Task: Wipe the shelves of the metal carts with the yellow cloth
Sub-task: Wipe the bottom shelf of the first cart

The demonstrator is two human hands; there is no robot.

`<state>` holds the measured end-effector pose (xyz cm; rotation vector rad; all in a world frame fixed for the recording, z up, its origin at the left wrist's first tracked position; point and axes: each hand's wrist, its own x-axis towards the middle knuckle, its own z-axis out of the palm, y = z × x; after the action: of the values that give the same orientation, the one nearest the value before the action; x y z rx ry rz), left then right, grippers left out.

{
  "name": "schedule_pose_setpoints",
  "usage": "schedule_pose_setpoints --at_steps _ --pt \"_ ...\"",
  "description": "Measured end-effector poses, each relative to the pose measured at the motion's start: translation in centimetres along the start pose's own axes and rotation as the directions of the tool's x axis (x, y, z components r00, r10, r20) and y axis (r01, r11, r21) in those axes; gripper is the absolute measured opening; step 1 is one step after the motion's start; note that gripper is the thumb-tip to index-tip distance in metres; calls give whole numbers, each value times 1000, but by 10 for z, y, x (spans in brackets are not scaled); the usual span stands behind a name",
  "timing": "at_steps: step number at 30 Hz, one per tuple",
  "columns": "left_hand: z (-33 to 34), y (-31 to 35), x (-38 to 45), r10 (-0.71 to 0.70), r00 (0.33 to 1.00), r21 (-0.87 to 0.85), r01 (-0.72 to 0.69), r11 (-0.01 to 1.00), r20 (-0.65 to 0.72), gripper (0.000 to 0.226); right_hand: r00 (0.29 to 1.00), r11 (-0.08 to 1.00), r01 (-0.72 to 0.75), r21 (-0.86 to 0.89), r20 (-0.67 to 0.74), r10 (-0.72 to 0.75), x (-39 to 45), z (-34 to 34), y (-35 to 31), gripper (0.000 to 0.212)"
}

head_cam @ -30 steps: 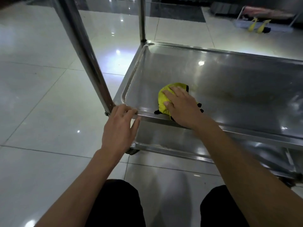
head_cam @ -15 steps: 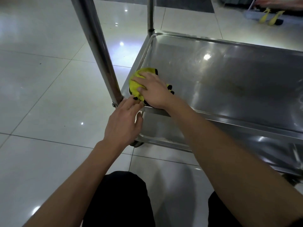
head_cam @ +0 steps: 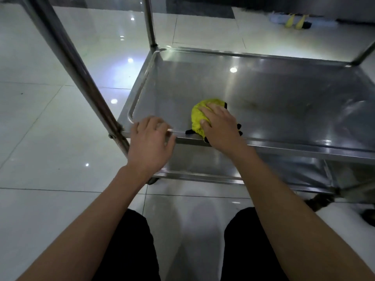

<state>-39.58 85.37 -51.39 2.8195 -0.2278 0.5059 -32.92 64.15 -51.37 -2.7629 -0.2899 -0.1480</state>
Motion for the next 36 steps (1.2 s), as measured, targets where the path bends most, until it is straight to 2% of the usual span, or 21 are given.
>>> schedule_pose_setpoints --at_steps 3,7,12,17,23,27,31,33,36 --pt "10 51 19 107 989 -48 -103 994 98 27 999 998 -50 -26 -3 50 -11 -16 31 47" --pt "20 100 40 124 982 -87 -113 990 144 27 991 991 -131 -41 -31 130 -26 -38 80 45" --pt "32 119 45 131 967 -47 -124 991 219 31 963 964 -264 -36 -58 262 -45 -65 146 44" --pt "38 124 42 128 975 -61 -119 991 181 31 924 927 -373 -32 -104 368 -62 -88 193 45" --pt "39 124 43 131 977 -60 -122 991 168 33 944 929 -311 -199 -179 277 -60 -76 186 46" --pt "38 119 46 181 967 -38 -177 983 180 32 957 943 -272 -191 -159 244 -49 -69 173 48" --pt "30 103 55 198 952 -142 -168 975 233 29 958 950 -263 -168 -163 237 -38 -59 153 50" --pt "24 89 58 148 966 -128 -123 984 211 30 957 950 -268 -162 -155 243 -32 -56 141 56" --pt "13 56 60 1 988 3 -2 1000 156 30 966 960 -244 -139 -125 227 -18 -47 121 57"
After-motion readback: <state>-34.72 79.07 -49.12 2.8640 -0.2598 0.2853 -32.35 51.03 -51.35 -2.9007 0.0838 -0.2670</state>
